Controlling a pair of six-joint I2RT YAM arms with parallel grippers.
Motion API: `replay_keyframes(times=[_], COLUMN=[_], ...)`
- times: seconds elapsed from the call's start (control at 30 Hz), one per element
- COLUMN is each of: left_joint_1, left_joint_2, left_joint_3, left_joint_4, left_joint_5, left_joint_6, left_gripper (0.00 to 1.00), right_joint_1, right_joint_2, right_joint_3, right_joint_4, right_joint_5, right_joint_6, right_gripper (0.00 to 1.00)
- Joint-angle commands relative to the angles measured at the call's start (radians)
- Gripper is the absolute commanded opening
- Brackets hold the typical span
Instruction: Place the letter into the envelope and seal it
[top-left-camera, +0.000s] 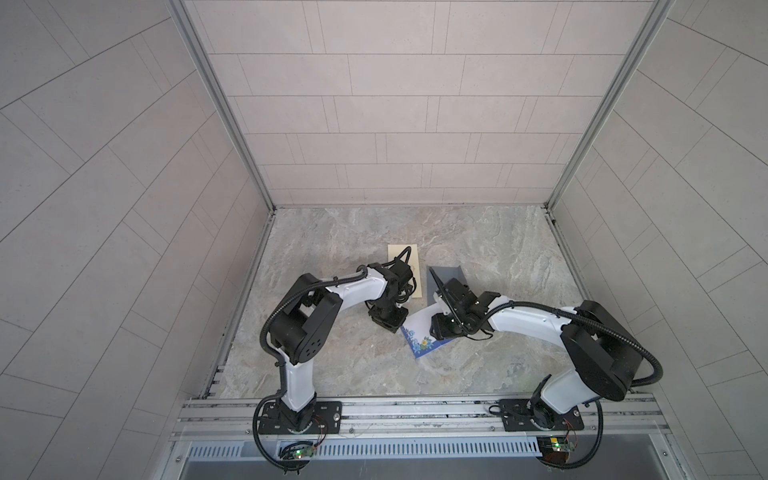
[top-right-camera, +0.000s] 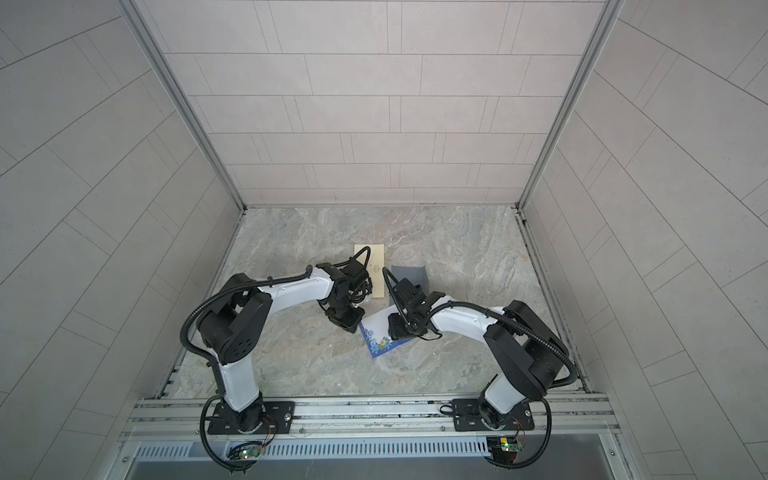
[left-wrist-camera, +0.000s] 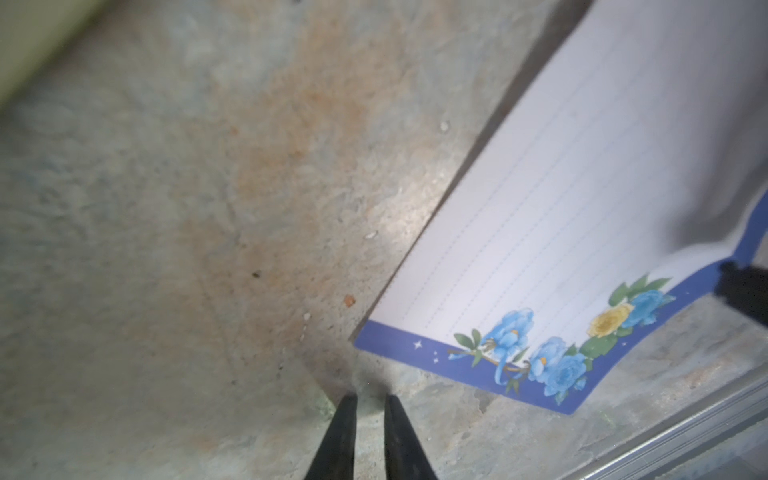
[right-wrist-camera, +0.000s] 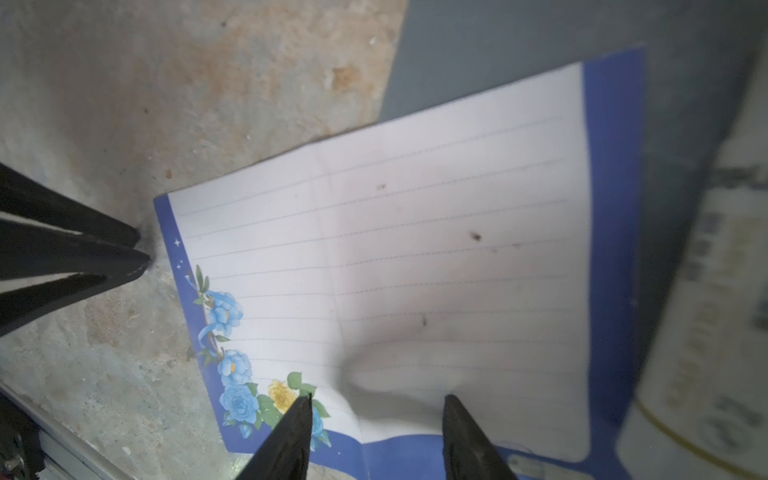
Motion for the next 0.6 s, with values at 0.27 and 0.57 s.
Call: replay_keyframes(times=[0.27,0.57], left_joint_1=[-0.004,-0.004], left_joint_2=[0.119,0.089], left_joint_3=[0.004,-0.008], left_joint_4=[0.064,0.092], left_joint_5=[-0.027,0.029], left_joint_6=[-0.029,-0.019], left_gripper=[0.15,0.15], right_joint_1=[0.009,0.009], right_joint_2=[0.067,0.113], right_joint_3=[0.030,0.052], right_joint_4=[0.120,0.153], right_joint_5=[-0.187,-0.162], right_joint_6=[-0.020,-0.007], right_gripper=[0.53,0.29])
